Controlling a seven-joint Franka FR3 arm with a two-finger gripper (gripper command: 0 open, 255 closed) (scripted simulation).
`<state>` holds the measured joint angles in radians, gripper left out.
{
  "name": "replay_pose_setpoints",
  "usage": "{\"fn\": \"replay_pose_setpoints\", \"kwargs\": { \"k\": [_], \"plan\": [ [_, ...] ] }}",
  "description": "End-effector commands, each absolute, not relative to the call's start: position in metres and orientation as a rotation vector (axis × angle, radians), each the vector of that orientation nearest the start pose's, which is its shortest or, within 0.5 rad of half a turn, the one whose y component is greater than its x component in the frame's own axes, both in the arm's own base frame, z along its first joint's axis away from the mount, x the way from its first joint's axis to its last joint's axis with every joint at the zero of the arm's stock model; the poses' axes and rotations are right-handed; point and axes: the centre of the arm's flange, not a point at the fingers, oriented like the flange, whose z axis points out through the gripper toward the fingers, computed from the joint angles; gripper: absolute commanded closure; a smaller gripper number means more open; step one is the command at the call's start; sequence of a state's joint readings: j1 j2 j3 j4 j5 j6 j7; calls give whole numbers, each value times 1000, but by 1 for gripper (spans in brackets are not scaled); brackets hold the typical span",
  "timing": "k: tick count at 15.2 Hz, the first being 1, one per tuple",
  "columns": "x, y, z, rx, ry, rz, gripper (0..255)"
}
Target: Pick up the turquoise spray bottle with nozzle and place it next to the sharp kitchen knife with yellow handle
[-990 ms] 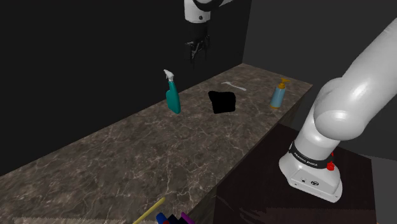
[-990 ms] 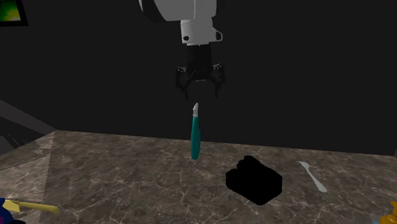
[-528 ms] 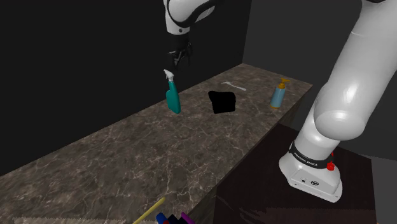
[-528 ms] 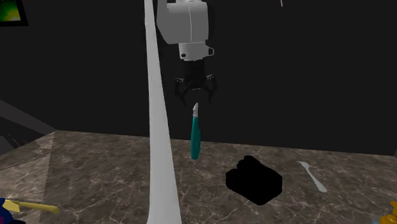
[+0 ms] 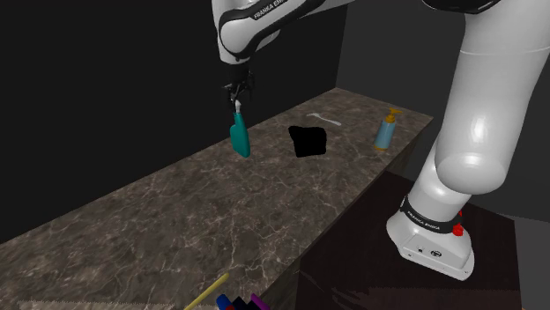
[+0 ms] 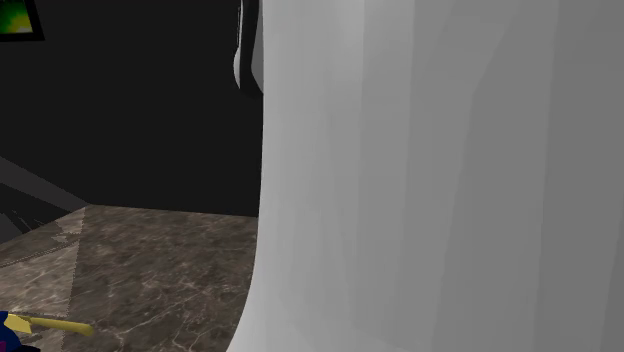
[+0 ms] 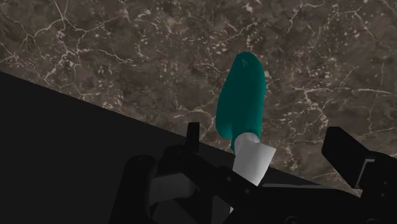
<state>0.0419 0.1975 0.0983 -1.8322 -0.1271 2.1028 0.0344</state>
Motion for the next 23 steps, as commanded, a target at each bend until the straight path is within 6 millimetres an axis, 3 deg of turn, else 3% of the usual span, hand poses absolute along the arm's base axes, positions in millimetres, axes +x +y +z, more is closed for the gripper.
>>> {"fn": "replay_pose_setpoints", "kwargs": {
  "k": [1, 3, 11, 12, 21, 23],
  "plan": [
    [616, 77, 421, -3214, -264, -134, 0],
    [616, 76, 413, -3214, -264, -134, 0],
    [616, 76, 413, -3214, -264, -133, 0],
    [616, 76, 413, -3214, -264, -133, 255],
    [616, 76, 413, -3214, -264, -134, 255],
    [616, 76, 423, -3214, -264, -134, 255]
  ]
}}
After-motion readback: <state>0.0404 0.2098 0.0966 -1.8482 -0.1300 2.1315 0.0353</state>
